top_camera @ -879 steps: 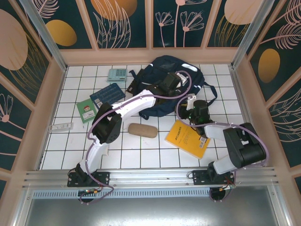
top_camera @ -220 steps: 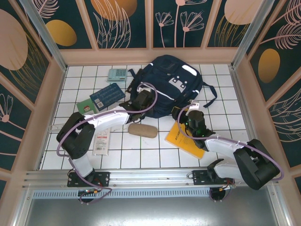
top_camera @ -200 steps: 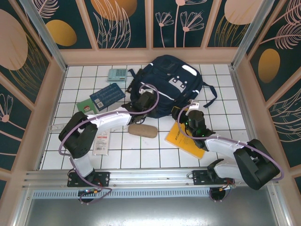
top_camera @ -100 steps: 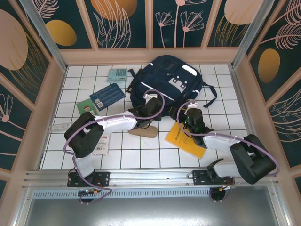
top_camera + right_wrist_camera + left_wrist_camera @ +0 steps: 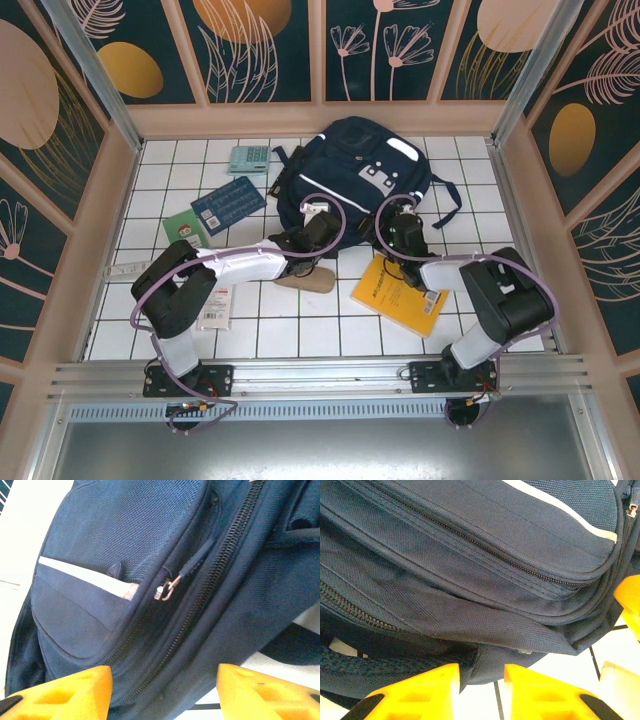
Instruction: Pack books, pencil case, and school supplies into a backpack
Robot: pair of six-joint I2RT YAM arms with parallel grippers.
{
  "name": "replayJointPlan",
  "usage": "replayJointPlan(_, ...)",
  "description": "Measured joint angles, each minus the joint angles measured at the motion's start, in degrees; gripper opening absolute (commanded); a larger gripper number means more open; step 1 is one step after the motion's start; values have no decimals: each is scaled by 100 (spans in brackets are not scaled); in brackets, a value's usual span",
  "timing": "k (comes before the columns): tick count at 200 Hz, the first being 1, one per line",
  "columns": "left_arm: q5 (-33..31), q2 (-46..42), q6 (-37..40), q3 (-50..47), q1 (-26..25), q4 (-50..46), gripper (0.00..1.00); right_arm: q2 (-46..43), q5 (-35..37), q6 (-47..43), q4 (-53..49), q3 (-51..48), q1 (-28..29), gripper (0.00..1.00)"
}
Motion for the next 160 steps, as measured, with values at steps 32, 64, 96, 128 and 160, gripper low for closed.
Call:
replayJointPlan(32,17,-9,0,-52,0,101,30,293,-79,188,28,116,0,48)
replayJointPlan(64,26,-9,2,-63,0,168,31,575,-188,354,37,339,-4,23)
replayJointPlan(96,87,-11,2,-116,0,238,31,629,-282,442,-22,444,-4,0)
replayJointPlan(128,181,-11,2,-127,0,286,31,527,-271,380,-168,474,-4,0)
replayJointPlan(160,223,-11,2,-127,0,387,31,-4,-166,251,-385,476,-4,0)
